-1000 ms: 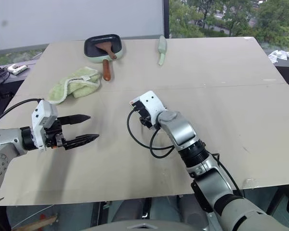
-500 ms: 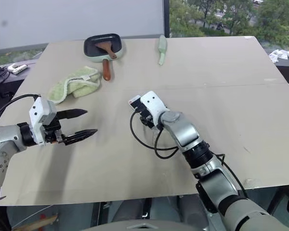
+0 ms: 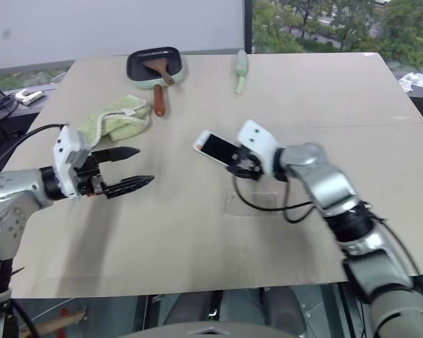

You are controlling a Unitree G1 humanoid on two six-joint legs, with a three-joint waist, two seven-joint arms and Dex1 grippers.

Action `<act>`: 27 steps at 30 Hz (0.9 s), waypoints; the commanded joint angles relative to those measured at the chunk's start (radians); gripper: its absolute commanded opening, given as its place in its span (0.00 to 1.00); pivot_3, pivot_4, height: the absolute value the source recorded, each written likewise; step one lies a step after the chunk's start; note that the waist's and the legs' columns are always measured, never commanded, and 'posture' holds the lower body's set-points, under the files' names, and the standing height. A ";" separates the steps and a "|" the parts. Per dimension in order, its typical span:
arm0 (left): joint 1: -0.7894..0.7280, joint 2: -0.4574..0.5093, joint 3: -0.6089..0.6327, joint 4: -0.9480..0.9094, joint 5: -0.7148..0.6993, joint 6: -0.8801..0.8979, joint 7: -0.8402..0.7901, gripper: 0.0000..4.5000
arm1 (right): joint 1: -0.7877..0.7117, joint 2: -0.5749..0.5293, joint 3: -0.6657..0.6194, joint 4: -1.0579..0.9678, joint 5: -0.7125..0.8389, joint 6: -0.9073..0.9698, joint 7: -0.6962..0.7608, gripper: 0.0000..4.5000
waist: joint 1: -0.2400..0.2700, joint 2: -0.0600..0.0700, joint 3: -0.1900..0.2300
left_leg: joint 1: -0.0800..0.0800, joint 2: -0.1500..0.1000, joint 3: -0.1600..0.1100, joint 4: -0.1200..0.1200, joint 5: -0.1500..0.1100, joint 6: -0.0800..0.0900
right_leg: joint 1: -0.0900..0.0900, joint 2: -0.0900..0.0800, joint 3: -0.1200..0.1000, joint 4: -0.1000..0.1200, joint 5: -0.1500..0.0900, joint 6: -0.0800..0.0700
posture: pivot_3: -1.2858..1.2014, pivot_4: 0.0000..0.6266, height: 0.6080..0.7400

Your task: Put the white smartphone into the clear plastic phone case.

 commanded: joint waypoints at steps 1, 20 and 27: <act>-0.114 -0.018 -0.131 0.022 0.011 0.015 -0.072 1.00 | -0.001 -0.060 -0.014 -0.068 0.045 -0.049 0.132 0.64 | -0.008 0.000 0.001 | 0.000 0.000 0.000 0.001 0.000 0.000 | 0.000 0.000 0.000 0.001 0.000 0.000 | 0.52 0.24 1.00; -0.369 -0.249 -0.408 0.242 0.195 -0.176 -0.200 0.94 | 0.074 -0.124 0.013 -0.167 0.011 -0.002 0.153 0.64 | -0.003 -0.002 0.001 | -0.001 0.000 0.001 0.004 0.000 0.000 | 0.000 0.001 0.001 0.002 0.000 0.000 | 0.52 0.24 1.00; -0.378 -0.294 -0.420 0.267 0.213 -0.199 -0.233 0.26 | 0.079 -0.134 0.006 -0.167 0.016 -0.001 0.166 0.64 | -0.004 -0.002 0.001 | -0.001 0.000 0.001 0.004 0.000 0.000 | 0.000 0.001 0.001 0.002 0.000 0.000 | 0.52 0.24 1.00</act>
